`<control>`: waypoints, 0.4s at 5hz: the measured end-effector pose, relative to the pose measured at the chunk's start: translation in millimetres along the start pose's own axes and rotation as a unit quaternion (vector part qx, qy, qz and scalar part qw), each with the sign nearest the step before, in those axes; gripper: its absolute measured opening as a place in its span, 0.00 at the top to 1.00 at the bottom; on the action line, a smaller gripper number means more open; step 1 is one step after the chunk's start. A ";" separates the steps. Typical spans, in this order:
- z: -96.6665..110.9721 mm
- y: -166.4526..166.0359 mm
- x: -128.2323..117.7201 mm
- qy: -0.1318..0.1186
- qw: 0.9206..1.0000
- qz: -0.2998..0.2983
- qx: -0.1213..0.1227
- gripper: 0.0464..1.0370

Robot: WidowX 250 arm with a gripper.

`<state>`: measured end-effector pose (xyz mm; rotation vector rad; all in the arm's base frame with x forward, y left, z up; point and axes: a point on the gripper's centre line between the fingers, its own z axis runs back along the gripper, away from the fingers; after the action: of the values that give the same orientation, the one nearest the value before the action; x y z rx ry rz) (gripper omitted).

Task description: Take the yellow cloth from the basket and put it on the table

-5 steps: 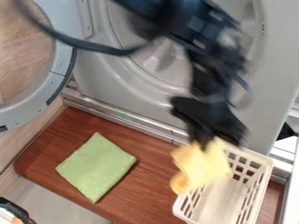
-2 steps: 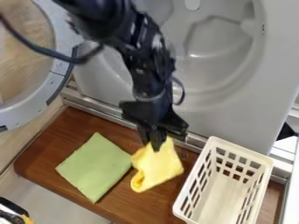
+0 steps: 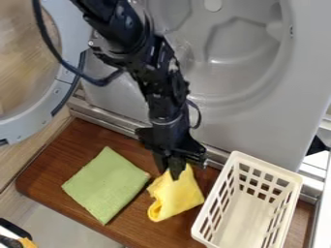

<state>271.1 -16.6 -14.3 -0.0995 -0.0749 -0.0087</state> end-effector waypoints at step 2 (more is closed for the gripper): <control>0.0 2.0 0.8 -0.001 1.000 -0.007 0.015 0.15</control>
<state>271.9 -14.6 -14.5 -0.0689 -0.0785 -0.0214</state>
